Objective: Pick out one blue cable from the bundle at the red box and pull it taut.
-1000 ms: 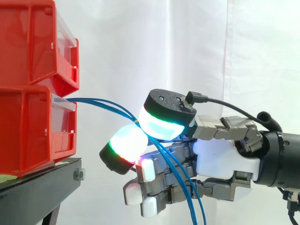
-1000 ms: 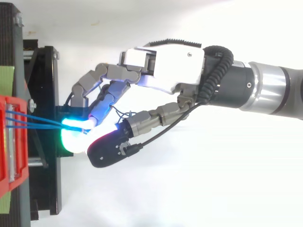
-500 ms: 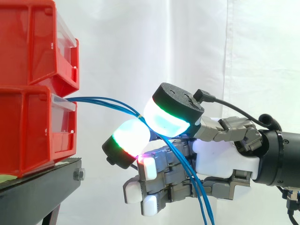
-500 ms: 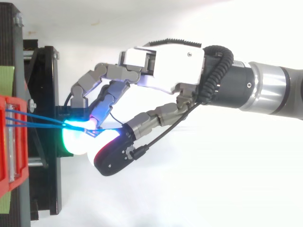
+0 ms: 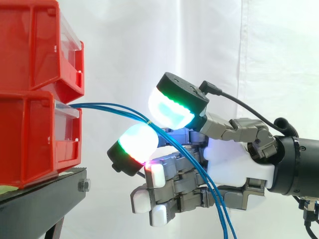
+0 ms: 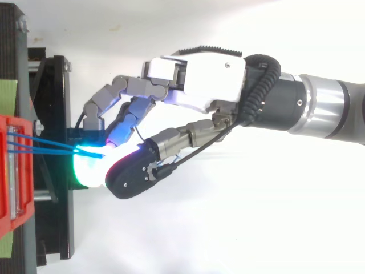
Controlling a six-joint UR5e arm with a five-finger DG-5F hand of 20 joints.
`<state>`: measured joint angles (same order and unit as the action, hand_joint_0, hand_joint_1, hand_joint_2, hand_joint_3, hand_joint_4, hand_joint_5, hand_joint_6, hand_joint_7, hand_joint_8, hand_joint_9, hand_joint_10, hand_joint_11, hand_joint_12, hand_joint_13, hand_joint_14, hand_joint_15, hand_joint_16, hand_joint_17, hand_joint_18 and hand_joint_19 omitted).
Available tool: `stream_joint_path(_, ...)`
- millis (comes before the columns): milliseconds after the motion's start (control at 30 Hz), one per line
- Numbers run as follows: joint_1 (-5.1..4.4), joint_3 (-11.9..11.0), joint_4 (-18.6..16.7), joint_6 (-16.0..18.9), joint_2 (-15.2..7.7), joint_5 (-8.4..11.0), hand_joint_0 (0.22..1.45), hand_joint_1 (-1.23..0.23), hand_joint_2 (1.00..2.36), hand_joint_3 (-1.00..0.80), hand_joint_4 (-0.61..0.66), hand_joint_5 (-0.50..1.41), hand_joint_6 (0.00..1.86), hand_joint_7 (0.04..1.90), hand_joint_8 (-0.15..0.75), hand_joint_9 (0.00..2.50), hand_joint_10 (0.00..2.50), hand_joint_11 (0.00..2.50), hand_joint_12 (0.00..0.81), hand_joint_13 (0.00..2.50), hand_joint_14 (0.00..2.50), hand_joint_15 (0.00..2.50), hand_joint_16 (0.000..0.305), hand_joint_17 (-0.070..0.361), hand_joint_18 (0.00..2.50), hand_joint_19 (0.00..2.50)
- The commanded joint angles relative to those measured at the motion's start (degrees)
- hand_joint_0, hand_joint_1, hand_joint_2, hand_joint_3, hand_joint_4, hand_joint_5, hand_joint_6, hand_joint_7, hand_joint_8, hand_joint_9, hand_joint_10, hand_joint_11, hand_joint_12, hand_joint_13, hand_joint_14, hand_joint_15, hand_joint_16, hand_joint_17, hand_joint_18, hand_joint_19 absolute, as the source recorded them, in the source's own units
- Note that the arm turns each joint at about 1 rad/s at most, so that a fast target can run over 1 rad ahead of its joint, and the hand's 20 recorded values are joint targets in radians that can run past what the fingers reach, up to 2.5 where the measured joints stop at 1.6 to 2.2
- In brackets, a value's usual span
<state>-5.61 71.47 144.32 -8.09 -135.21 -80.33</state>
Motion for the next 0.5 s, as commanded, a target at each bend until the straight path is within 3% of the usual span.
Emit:
stream_joint_path(0,-0.02,-0.1,0.0,0.0,0.0,0.0,0.6,-0.57,1.01,-0.39,0.06,-0.11,0.92,0.84,0.244,1.07,0.02,0.67,0.318,0.88,0.02,0.52,0.049,0.11,0.7,0.72)
stream_joint_path(233,0.07,-0.2,0.2,0.0,0.0,0.0,0.6,-0.7,1.02,-0.27,0.06,-0.12,0.93,0.85,0.247,1.05,0.02,0.66,0.322,0.88,0.02,0.52,0.049,0.11,0.71,0.71)
stream_joint_path(467,0.07,-0.2,0.5,0.1,-0.1,0.0,0.63,-0.76,1.02,-0.29,0.03,-0.13,0.93,0.84,0.243,1.02,0.02,0.67,0.317,0.88,0.02,0.52,0.049,0.111,0.71,0.69)
